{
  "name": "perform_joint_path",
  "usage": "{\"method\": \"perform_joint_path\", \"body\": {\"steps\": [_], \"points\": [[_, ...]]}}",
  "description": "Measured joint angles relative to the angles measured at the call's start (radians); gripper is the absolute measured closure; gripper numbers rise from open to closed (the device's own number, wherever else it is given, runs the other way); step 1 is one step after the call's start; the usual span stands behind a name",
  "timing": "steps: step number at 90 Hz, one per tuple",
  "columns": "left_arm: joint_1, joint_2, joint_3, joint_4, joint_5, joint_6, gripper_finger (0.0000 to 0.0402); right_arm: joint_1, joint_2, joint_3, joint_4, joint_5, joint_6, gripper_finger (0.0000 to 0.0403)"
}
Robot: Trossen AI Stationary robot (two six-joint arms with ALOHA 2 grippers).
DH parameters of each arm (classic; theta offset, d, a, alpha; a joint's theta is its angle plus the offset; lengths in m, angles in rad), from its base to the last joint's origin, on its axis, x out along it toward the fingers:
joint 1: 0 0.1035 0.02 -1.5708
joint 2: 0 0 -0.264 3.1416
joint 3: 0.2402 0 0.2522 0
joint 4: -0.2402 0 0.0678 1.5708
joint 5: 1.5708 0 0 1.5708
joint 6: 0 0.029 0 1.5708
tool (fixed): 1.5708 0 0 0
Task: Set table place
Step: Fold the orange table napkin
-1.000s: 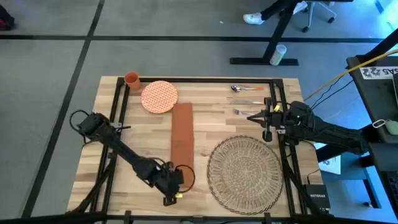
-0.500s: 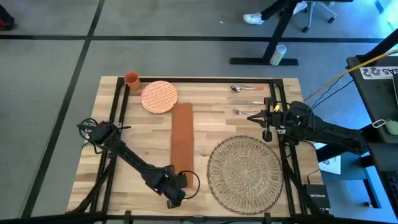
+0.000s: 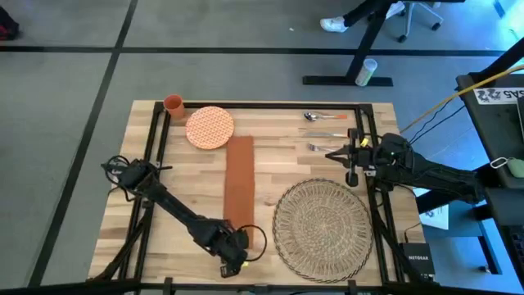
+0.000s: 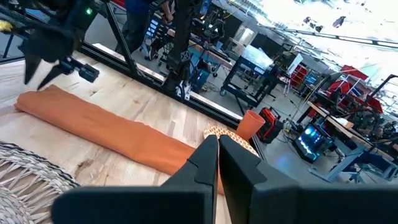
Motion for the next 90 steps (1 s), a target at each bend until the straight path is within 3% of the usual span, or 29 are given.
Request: {"method": "perform_joint_path", "body": {"steps": [36,90], "points": [[0.0,0.008,0.03,-0.131,-0.04,0.007,0.0301,0.0,0.0,0.0,-0.01,0.0,0.0,0.0402],[-0.009,0.048,0.029,-0.123,-0.041,0.017,0.0301,0.0,0.0,0.0,-0.016,-0.019,0.0,0.0402]]}}
